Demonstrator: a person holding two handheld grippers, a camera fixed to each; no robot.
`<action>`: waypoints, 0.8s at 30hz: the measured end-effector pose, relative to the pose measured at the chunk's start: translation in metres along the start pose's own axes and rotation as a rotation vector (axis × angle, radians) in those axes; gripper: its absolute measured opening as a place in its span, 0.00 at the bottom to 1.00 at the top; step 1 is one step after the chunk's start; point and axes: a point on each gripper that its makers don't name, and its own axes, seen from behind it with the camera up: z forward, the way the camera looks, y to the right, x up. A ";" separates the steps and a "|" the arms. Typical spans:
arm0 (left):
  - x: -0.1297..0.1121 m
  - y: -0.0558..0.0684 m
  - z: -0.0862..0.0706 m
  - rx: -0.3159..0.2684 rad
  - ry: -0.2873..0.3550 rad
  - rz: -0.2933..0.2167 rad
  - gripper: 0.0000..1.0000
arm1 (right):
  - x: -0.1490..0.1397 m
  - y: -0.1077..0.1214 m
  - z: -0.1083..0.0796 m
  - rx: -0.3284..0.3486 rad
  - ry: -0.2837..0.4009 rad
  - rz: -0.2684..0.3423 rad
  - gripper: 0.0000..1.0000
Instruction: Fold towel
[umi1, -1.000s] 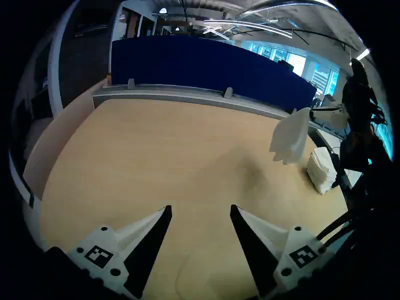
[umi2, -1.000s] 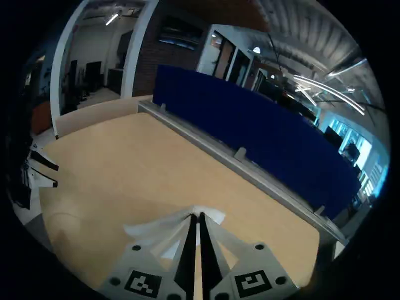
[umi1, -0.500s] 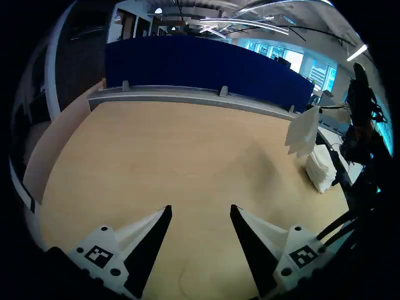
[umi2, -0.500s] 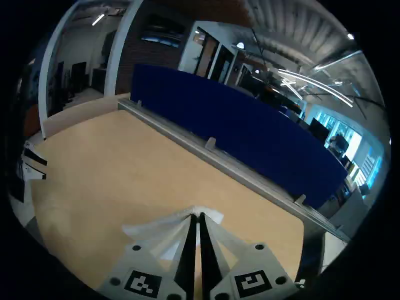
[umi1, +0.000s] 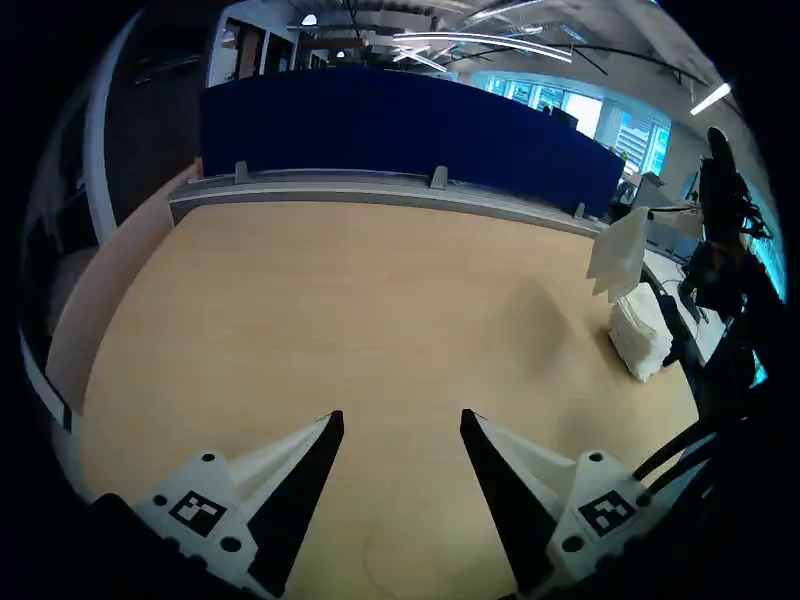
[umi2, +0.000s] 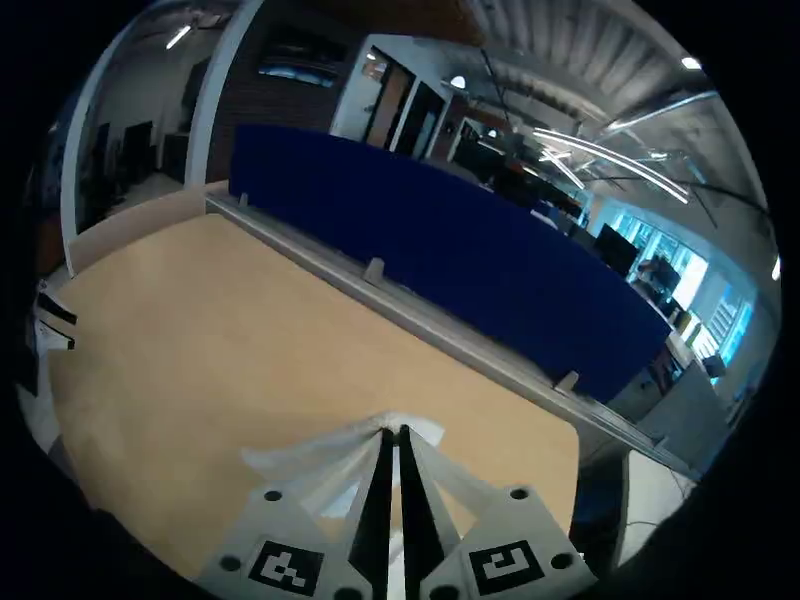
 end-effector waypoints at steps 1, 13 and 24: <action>0.000 0.001 0.001 0.000 -0.001 0.001 0.86 | -0.002 0.005 -0.001 -0.005 -0.003 0.000 0.04; 0.001 0.016 0.009 -0.008 -0.011 0.015 0.86 | -0.036 0.056 -0.009 -0.061 -0.045 0.036 0.04; 0.004 0.028 0.010 -0.019 -0.017 0.029 0.86 | -0.067 0.075 -0.023 -0.093 -0.075 0.062 0.04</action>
